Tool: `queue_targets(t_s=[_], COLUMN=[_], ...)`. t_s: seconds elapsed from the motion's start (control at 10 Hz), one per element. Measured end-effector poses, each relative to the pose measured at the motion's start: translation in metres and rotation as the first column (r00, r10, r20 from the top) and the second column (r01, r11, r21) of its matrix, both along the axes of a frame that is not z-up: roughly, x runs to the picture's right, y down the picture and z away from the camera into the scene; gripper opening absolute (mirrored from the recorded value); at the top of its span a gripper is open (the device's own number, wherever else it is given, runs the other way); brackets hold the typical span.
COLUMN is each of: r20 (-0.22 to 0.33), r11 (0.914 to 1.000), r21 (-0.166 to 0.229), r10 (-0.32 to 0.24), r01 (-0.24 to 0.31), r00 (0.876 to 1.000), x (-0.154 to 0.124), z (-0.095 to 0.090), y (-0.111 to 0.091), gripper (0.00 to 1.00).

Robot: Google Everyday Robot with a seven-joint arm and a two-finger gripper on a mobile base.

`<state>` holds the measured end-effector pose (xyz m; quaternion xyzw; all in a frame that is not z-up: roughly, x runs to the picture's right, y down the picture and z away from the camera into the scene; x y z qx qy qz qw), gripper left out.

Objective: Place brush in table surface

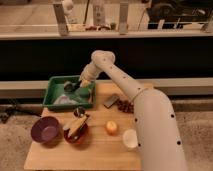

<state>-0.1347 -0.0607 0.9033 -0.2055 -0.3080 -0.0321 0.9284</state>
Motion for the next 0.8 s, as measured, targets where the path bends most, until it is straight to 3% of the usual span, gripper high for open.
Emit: queue_targets(t_s=[0.4,0.8], r20=[0.011,0.081], r11=[0.9995,0.9957], r21=[0.029,0.088], r10=[-0.016,-0.036], r01=[0.016,0.029], r00=[1.0,0.996], x=[0.001,-0.005], z=[-0.016,-0.05], y=[-0.008,-0.019], gripper=[0.0,0.0])
